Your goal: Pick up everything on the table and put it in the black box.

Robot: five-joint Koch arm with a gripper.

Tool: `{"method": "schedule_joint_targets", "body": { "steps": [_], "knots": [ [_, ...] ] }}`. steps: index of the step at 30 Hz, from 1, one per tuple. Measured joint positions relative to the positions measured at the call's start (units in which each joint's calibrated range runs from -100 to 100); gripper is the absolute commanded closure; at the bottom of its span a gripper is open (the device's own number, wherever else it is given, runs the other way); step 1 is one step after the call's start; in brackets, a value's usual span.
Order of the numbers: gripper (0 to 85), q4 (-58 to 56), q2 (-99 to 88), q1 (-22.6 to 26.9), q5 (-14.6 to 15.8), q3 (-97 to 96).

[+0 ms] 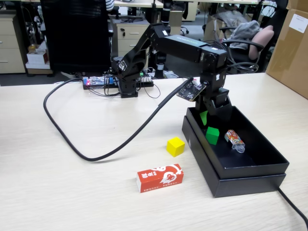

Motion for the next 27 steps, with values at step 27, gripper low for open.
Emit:
{"method": "schedule_joint_targets", "body": {
  "steps": [27],
  "knots": [
    [39.2, -4.9, -20.8, -9.7, -2.4, -10.0]
  ]
}}
